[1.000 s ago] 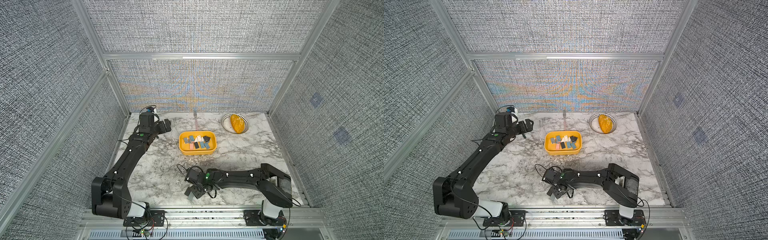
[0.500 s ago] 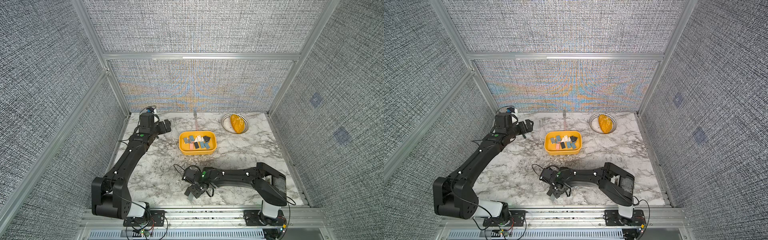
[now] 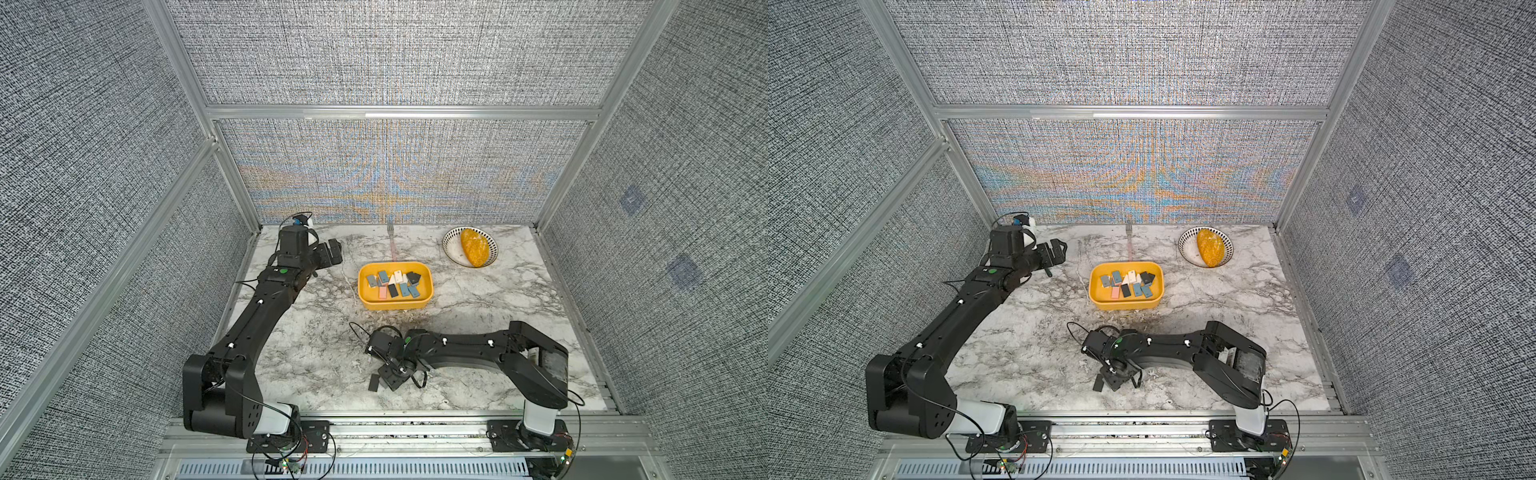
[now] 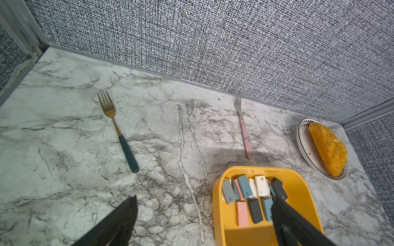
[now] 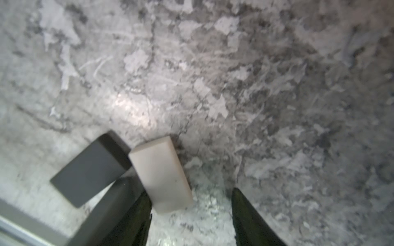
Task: Put the eraser in the storage box
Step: Adjust the eraser at the center of the board, then pick up the eraser from the center of the board.
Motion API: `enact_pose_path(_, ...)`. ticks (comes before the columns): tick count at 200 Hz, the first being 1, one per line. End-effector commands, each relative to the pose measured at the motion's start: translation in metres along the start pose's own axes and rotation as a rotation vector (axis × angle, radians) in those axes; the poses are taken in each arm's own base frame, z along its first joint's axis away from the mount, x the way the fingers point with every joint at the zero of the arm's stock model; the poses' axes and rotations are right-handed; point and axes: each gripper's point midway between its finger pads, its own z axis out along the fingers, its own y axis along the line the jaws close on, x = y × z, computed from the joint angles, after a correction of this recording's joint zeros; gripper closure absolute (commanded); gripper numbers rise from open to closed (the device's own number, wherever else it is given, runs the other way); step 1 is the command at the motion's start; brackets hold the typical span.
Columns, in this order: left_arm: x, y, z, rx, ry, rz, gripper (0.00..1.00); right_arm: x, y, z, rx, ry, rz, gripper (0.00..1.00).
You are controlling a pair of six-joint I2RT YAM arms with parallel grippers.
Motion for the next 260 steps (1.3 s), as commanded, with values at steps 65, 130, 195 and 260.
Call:
enact_pose_path(65, -0.007, -0.001, -0.002, -0.001, -0.027, 0.007, 0.0, -0.016, -0.004, -0.001, 0.008, -0.051, -0.025, 0.43)
enact_pose_path(130, -0.008, -0.001, -0.004, 0.0, -0.031, 0.01, 0.0, -0.017, 0.001, 0.006, -0.003, -0.034, -0.058, 0.58)
enact_pose_path(195, -0.008, -0.001, -0.003, -0.004, -0.031, 0.012, 0.0, -0.023, -0.001, 0.006, 0.002, -0.046, -0.065, 0.79)
enact_pose_path(260, -0.01, -0.002, -0.001, 0.001, -0.031, 0.007, 0.0, -0.095, -0.044, -0.051, 0.093, -0.237, 0.022, 0.8)
